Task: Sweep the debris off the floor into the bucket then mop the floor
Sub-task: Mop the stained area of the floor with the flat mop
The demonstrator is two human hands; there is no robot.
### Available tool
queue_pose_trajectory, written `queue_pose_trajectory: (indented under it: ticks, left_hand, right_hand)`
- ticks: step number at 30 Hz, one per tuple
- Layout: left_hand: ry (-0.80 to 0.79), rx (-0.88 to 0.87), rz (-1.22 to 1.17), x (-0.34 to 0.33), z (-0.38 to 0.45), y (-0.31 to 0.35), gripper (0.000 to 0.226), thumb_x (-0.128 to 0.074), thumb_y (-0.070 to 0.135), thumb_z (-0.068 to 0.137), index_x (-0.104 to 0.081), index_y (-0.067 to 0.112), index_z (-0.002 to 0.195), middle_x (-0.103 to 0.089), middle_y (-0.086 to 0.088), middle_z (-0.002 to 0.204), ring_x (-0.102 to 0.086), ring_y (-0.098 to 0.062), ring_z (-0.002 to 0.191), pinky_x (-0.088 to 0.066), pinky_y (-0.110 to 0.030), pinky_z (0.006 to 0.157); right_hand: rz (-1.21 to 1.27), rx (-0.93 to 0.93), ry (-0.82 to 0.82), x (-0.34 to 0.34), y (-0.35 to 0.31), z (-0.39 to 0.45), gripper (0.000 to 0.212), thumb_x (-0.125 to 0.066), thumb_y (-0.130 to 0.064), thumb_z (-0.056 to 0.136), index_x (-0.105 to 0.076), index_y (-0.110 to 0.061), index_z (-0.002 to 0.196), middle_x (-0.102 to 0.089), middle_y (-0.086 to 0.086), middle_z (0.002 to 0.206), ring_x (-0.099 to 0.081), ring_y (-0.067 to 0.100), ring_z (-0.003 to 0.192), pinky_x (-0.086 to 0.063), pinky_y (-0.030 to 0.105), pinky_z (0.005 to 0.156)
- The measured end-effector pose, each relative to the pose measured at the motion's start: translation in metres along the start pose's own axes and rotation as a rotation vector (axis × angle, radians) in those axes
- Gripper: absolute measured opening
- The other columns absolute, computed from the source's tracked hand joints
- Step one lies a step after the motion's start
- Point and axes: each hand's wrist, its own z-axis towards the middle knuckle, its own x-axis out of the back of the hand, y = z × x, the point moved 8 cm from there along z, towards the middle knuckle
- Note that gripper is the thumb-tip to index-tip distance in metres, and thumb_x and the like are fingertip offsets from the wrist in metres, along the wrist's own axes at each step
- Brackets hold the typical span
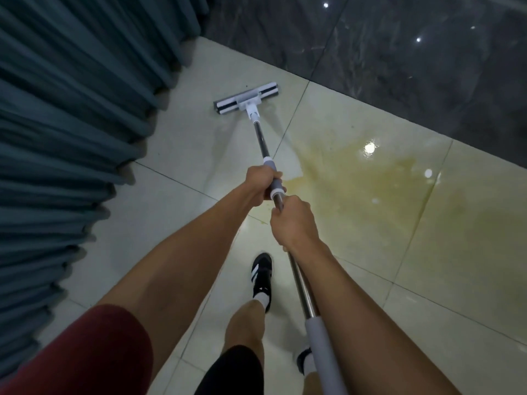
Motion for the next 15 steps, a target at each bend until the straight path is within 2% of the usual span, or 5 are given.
queue_pose_trajectory:
  ticks: [4, 7, 9, 12, 15]
  left_hand:
    - [-0.003, -0.058, 0.045, 0.017, 0.039, 0.061, 0.005, -0.060, 0.005, 0.095, -0.059, 0.002, 0.092, -0.063, -0.013, 0.079, -0.064, -0.023, 0.050, -0.058, -0.036, 0.059]
    - [-0.006, -0.081, 0.076, 0.020, 0.061, 0.089, 0.010, -0.055, 0.010, 0.099, -0.060, 0.006, 0.091, -0.063, -0.012, 0.083, -0.064, -0.024, 0.057, -0.057, -0.034, 0.058]
    - [-0.003, -0.081, 0.108, 0.018, 0.067, 0.091, 0.008, -0.056, 0.010, 0.099, -0.060, 0.004, 0.096, -0.064, -0.012, 0.083, -0.065, -0.023, 0.055, -0.059, -0.035, 0.059]
    - [0.000, -0.059, 0.158, 0.016, 0.062, 0.070, 0.010, -0.058, 0.009, 0.098, -0.058, 0.002, 0.106, -0.064, -0.013, 0.081, -0.065, -0.023, 0.055, -0.060, -0.036, 0.058]
    - [0.013, -0.043, 0.183, 0.021, 0.052, 0.047, 0.015, -0.059, 0.010, 0.099, -0.058, 0.002, 0.112, -0.064, -0.011, 0.082, -0.064, -0.022, 0.053, -0.059, -0.035, 0.056]
  right_hand:
    - [0.031, 0.026, 0.011, 0.005, -0.055, 0.049, 0.021, -0.052, -0.015, 0.095, -0.062, -0.007, 0.113, -0.064, 0.013, 0.100, -0.068, 0.033, 0.077, -0.059, 0.039, 0.065]
    - [0.047, 0.051, 0.022, 0.010, -0.080, 0.072, 0.020, -0.049, -0.014, 0.095, -0.058, -0.008, 0.112, -0.064, 0.014, 0.101, -0.069, 0.035, 0.080, -0.061, 0.046, 0.069]
    - [0.046, 0.036, 0.017, 0.008, -0.077, 0.076, 0.019, -0.048, -0.016, 0.096, -0.058, -0.009, 0.111, -0.064, 0.013, 0.099, -0.069, 0.035, 0.078, -0.061, 0.046, 0.069]
    - [0.105, -0.029, -0.026, -0.002, -0.056, 0.060, 0.023, -0.050, -0.022, 0.096, -0.061, -0.012, 0.114, -0.067, 0.012, 0.098, -0.070, 0.030, 0.068, -0.063, 0.043, 0.059]
    - [0.271, -0.056, -0.149, -0.021, -0.034, 0.024, 0.041, -0.047, -0.013, 0.092, -0.051, -0.024, 0.132, -0.063, 0.011, 0.104, -0.068, 0.026, 0.069, -0.059, 0.033, 0.046]
